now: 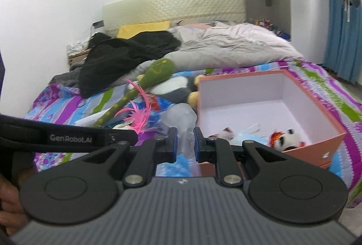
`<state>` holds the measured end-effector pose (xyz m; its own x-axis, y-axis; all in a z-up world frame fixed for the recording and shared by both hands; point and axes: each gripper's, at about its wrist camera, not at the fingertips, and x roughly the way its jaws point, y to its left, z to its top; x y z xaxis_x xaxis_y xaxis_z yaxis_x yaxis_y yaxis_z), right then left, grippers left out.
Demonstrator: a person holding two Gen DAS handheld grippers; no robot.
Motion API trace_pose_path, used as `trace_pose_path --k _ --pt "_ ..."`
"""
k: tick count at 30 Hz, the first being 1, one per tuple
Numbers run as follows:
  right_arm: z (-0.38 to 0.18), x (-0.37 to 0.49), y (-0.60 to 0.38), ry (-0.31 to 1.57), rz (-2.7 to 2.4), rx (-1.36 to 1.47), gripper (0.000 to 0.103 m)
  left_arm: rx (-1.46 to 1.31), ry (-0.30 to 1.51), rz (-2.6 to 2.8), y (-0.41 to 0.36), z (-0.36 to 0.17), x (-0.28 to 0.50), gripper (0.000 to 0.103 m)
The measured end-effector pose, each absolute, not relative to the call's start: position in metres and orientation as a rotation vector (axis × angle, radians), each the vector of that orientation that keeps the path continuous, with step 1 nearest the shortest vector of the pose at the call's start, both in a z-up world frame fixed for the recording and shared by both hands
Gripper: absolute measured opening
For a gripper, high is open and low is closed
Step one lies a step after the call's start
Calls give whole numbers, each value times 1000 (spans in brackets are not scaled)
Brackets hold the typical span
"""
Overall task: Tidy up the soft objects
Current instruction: 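Carry the bird toy with the left tool while the right tool carries the clear piece, then open the left tool dropping the bird toy into the box while the right tool releases the clear piece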
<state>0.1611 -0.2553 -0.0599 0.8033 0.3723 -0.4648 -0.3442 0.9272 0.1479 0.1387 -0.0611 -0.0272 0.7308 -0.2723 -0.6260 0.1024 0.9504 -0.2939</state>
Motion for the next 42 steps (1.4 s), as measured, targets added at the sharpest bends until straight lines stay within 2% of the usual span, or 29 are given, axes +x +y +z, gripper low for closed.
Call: trace_pose_path --k 9,14,18,26,34,35,37,39,42 --pt "-60 213 -287 542 299 89 18 -220 713 -302 -94 -2 199 33" --pt "-61 247 -307 597 254 162 18 -223 765 -336 -109 3 241 33" --pt "-58 265 -317 618 225 151 18 -207 858 -352 -120 -8 279 33" --pt "-80 303 -323 775 226 93 19 -206 1032 -358 -135 -49 340 33" --pt "-101 315 -330 859 226 113 22 -136 1072 -356 -147 -61 355 33" --pt "-103 315 -330 865 231 114 28 -140 1071 -361 -148 -61 355 33" --pt "-103 314 -330 866 234 115 34 -152 1082 -362 -147 -63 357 42" --pt "-102 314 -329 857 220 94 51 -167 1086 -346 -145 -65 356 44" --pt "-100 311 -330 840 212 86 54 -152 1082 -345 -146 -65 353 44"
